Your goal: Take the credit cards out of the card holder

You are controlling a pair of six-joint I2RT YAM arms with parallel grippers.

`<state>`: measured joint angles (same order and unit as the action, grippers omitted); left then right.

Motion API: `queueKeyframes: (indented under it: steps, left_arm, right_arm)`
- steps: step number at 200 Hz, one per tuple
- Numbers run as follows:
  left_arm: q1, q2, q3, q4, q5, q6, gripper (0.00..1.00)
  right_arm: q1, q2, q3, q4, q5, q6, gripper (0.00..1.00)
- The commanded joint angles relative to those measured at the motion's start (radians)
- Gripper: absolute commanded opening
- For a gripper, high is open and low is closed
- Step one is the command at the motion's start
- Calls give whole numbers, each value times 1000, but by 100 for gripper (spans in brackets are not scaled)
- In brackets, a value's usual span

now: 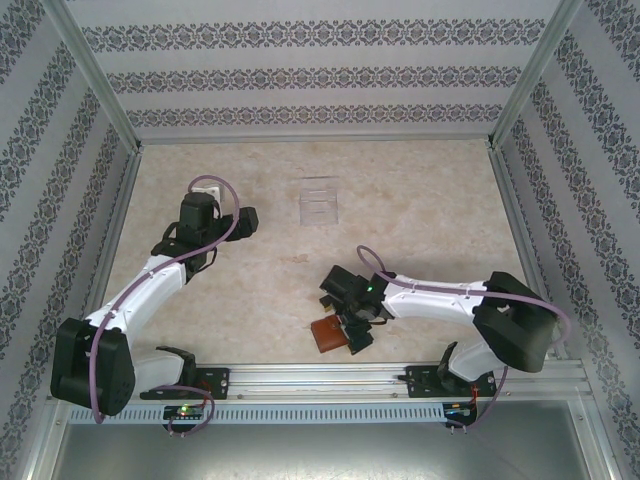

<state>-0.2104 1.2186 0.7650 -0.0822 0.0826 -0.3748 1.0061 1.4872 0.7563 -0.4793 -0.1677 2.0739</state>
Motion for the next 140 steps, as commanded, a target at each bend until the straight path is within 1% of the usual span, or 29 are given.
queueKeyframes:
  steps: [1, 38, 99, 117, 140]
  left_arm:
    - [-11, -21, -10, 12, -1, 21, 100]
    - [-11, -25, -16, 6, -10, 24, 100]
    - [-12, -32, -21, 4, -20, 25, 100]
    - [-12, -31, -21, 7, -20, 28, 100]
    - [-12, -26, -19, 6, -23, 30, 100]
  right_arm:
    - [12, 16, -11, -4, -10, 318, 98]
    - [13, 45, -10, -14, -31, 309, 97]
    - [0, 65, 16, -52, -31, 264, 82]
    - [-31, 77, 55, -81, -24, 177, 80]
    - [-90, 125, 172, -207, -15, -38, 80]
